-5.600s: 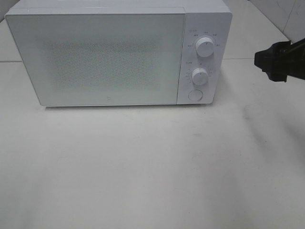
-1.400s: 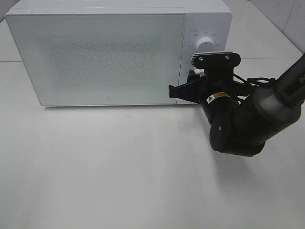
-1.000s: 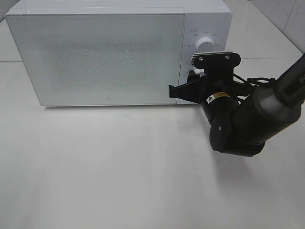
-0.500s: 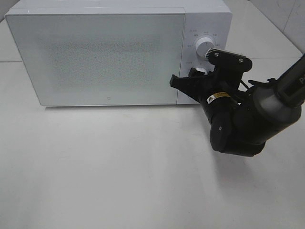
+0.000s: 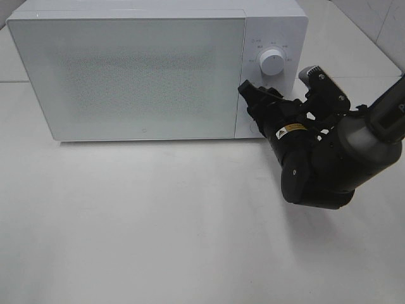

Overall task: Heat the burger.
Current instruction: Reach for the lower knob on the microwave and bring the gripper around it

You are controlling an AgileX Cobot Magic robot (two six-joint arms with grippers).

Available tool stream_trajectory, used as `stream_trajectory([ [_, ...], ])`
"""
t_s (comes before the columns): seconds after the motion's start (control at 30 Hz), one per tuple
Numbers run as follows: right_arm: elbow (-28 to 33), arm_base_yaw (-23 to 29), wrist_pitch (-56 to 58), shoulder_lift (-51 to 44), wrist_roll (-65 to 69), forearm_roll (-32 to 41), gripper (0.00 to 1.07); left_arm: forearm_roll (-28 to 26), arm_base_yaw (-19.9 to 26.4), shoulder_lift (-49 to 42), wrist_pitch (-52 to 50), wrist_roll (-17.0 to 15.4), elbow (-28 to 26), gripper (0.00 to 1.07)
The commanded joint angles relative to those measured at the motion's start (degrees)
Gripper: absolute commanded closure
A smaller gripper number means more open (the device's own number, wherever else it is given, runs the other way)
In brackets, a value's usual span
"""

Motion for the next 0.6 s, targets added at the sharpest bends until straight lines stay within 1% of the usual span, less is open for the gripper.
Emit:
stream_trajectory([
  [0.03,-1.15,-0.23,-5.9,0.0,4.18,-2.81,1.07,-0.34,0.23,-1.32,-0.46,0.0,0.17,0.01],
  [0.2,-1.15,-0.23,-6.07,0.0,8.65,-2.81,1.07,-0.34,0.23,-1.32,-0.46,0.0,0.17,0.01],
  [0.27,-1.15,-0.23,-7.73,0.0,15.13,-2.81,1.07,-0.34,0.23,-1.32,-0.46,0.0,0.17,0.01],
  [0.3,-1.15,-0.23,-7.73,0.0,15.13,-2.81,1.07,-0.34,0.23,-1.32,-0.46,0.0,0.17,0.01],
  [0.37,-1.15,-0.23,-8.77,0.0,21.2,-2.81,1.07,-0.34,0.23,-1.32,-0.46,0.0,0.17,0.01],
  [0.47,-1.15,-0.23,-8.77,0.0,23.15,-2.81,1.07,-0.34,0.23,-1.32,-0.46,0.0,0.17,0.01],
  [0.53,-1.15,-0.23,-8.77,0.0,28.36,-2.81,1.07,-0.34,0.23,-1.32,-0.46,0.0,0.17,0.01],
  [0.6,-1.15,-0.23,-8.77,0.0,29.56,-2.81,1.07,-0.34,0.23,-1.32,-0.46,0.0,0.17,0.01],
])
